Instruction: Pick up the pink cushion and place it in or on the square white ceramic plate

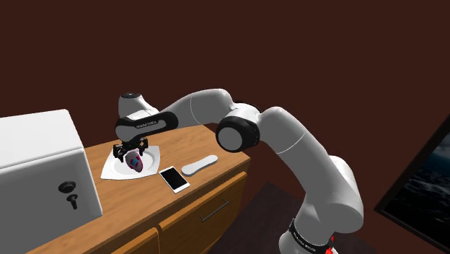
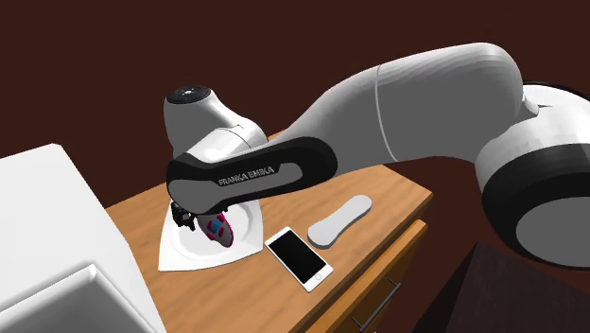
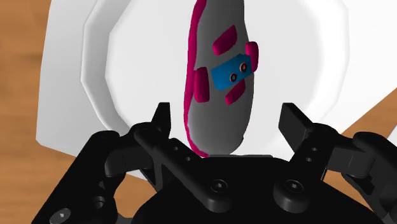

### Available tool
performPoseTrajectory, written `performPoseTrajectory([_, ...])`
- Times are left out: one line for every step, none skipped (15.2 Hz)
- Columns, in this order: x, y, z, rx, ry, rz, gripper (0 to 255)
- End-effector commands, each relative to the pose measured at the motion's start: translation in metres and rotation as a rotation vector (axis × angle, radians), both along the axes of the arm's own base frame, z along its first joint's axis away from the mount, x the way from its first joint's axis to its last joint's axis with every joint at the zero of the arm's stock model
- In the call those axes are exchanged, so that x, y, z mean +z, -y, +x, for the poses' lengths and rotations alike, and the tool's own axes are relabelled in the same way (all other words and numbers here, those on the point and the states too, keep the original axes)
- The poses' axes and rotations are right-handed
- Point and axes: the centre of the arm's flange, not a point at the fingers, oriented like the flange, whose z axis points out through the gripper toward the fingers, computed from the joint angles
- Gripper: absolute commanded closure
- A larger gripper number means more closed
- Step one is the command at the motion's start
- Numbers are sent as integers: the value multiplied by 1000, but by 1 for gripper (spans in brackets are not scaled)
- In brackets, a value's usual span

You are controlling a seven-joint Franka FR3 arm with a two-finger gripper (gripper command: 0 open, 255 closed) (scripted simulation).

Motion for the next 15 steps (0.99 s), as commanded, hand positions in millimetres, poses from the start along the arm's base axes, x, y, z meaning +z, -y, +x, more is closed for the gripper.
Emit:
performPoseTrajectory([0, 0, 0, 0, 0, 0, 0])
performPoseTrajectory([0, 0, 0, 0, 0, 0, 0])
performPoseTrajectory([0, 0, 0, 0, 0, 0, 0])
performPoseTrajectory([13, 0, -2, 0, 0, 0, 0])
performPoseTrajectory([26, 1, -4, 0, 0, 0, 0])
performPoseTrajectory([39, 1, -6, 0, 0, 0, 0])
performPoseTrajectory([49, 1, -8, 0, 0, 0, 0])
performPoseTrajectory([49, 1, -8, 0, 0, 0, 0])
performPoseTrajectory([49, 1, -8, 0, 0, 0, 0])
performPoseTrajectory([49, 1, -8, 0, 0, 0, 0])
performPoseTrajectory([49, 1, -8, 0, 0, 0, 0])
performPoseTrajectory([49, 1, -8, 0, 0, 0, 0])
performPoseTrajectory([49, 1, -8, 0, 0, 0, 0])
performPoseTrajectory([49, 1, -8, 0, 0, 0, 0])
performPoseTrajectory([49, 1, -8, 0, 0, 0, 0])
